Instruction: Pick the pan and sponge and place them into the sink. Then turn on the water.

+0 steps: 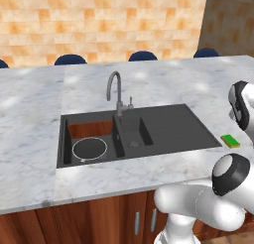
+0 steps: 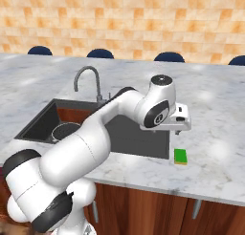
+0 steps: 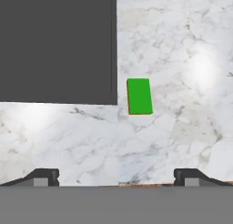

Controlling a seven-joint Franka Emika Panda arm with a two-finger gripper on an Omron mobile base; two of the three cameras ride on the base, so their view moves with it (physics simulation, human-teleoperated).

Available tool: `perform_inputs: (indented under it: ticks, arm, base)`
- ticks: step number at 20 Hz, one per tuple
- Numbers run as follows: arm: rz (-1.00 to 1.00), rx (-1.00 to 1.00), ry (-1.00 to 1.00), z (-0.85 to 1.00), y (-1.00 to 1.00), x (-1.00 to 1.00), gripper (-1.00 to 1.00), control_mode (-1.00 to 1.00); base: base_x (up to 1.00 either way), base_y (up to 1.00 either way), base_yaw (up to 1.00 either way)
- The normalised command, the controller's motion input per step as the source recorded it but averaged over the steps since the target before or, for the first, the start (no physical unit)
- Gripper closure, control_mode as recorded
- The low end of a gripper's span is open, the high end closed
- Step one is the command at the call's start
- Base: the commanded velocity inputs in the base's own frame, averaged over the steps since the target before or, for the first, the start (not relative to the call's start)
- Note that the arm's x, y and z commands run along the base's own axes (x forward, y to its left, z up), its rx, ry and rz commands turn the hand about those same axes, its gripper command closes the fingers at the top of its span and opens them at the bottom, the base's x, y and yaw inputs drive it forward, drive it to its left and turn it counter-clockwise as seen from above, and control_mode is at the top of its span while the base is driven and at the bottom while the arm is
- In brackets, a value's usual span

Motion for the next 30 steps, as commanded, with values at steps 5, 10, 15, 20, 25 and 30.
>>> perform_inputs:
  ticks: [5,10,15,20,25,30]
  arm:
    - [0.01,-0.01,0.00,-0.30,-0.10,0.20,-1.00,-1.00]
    - [0.03,0.00,0.00,-0.19,-0.20,0.26,-1.00,-1.00]
    - [0.02,0.00,0.00,-0.14,-0.31,0.19,-1.00,-1.00]
    - [0.00,0.02,0.07,-0.13,-0.02,0.21,-1.00,-1.00]
    - [0.00,0.02,0.06,-0.25,-0.08,0.18,-1.00,-1.00]
    - [0.01,0.03,0.02,-0.30,-0.20,0.10,-1.00,-1.00]
  base:
    - [0.00,0.00,0.00]
    - [0.00,0.00,0.00]
    - [0.00,0.00,0.00]
    - [0.00,0.00,0.00]
    - [0.00,0.00,0.00]
    - [0.00,0.00,0.00]
